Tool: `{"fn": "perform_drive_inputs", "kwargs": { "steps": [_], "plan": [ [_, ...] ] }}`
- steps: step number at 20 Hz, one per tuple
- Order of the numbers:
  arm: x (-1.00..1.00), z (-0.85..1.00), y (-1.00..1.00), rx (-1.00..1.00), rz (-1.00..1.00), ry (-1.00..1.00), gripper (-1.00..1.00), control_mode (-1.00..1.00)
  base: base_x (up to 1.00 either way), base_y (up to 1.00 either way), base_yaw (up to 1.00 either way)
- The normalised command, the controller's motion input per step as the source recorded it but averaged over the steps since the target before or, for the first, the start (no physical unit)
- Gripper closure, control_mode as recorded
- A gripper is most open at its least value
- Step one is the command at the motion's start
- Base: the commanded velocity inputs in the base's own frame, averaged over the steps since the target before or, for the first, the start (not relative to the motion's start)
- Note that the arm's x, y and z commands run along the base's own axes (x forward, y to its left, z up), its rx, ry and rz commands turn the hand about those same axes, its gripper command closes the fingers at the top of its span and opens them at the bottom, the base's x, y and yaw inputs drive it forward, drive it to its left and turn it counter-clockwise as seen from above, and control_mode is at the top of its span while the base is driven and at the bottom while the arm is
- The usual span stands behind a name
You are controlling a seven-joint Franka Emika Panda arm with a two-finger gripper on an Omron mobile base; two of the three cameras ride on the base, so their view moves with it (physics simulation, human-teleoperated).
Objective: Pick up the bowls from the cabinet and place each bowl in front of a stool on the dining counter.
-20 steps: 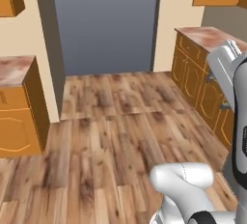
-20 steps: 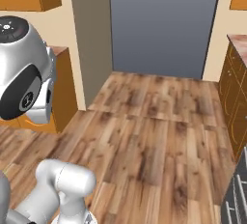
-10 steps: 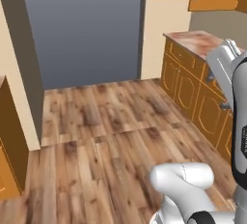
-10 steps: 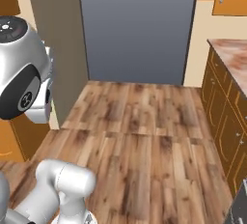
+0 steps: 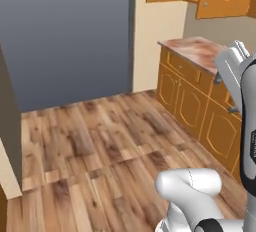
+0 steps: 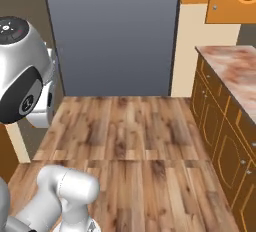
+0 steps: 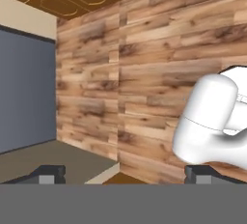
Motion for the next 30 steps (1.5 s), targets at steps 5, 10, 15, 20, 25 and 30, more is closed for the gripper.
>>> {"fn": "perform_drive_inputs", "kwargs": {
  "steps": [5,10,15,20,25,30],
  "plan": [
    [0.0,0.0,0.0,0.0,0.0,0.0,-1.0,1.0,1.0,0.43,-0.39],
    [0.0,0.0,0.0,0.0,0.0,0.0,-1.0,1.0,1.0,0.47,-0.42],
    [0.0,0.0,0.0,0.0,0.0,0.0,-1.0,1.0,1.0,0.65,-0.35],
    [0.0,0.0,0.0,0.0,0.0,0.0,-1.0,1.0,1.0,0.62,-0.36],
    [0.0,0.0,0.0,0.0,0.0,0.0,-1.0,1.0,1.0,0.53,-0.39],
    [0.0,0.0,0.0,0.0,0.0,0.0,-1.0,1.0,1.0,0.56,-0.39]
  ]
}}
